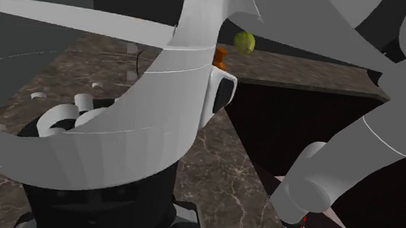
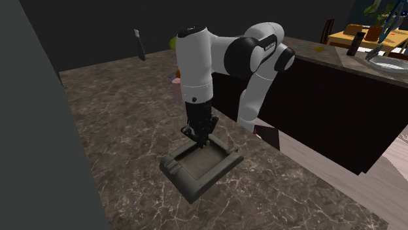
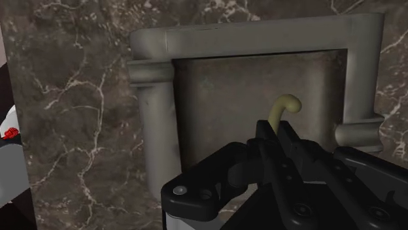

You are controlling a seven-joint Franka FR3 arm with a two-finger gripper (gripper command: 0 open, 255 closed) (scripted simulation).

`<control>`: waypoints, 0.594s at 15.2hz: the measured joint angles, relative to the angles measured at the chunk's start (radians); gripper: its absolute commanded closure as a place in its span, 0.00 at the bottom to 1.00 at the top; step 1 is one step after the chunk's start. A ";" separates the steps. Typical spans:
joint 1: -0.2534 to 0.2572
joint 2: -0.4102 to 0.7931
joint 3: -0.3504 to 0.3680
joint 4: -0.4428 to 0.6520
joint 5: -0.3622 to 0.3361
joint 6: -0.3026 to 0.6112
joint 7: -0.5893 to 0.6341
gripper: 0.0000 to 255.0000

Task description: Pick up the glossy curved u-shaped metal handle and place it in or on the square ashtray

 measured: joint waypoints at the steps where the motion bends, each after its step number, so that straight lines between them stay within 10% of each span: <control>1: 0.004 -0.010 -0.005 -0.019 0.008 0.012 -0.006 1.00; 9: 0.017 -0.035 -0.005 -0.129 0.032 0.102 -0.032 1.00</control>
